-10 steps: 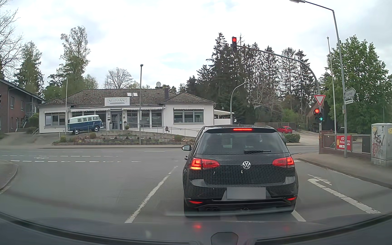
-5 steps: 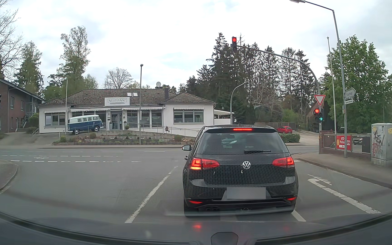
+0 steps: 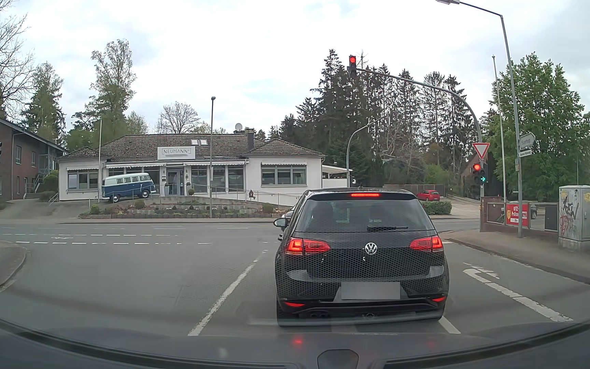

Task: Follow the waypoints while adhering to traffic rules and regulations

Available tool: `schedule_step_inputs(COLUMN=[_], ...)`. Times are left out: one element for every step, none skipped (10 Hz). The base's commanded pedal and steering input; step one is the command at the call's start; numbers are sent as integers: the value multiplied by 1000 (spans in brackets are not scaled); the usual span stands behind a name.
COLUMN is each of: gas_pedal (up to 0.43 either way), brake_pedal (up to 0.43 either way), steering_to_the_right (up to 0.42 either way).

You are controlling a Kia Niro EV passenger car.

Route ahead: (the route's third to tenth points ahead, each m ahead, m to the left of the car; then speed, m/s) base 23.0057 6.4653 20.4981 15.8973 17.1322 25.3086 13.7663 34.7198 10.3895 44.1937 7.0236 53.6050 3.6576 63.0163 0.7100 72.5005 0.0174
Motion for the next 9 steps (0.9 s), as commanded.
schedule_step_inputs(gas_pedal=[0,0,0,0,0,0,0,0,0], brake_pedal=[238,244,238,238,238,244,244,244,244], steering_to_the_right=[-10,-10,-10,-10,-10,-10,-10,-10,-10])
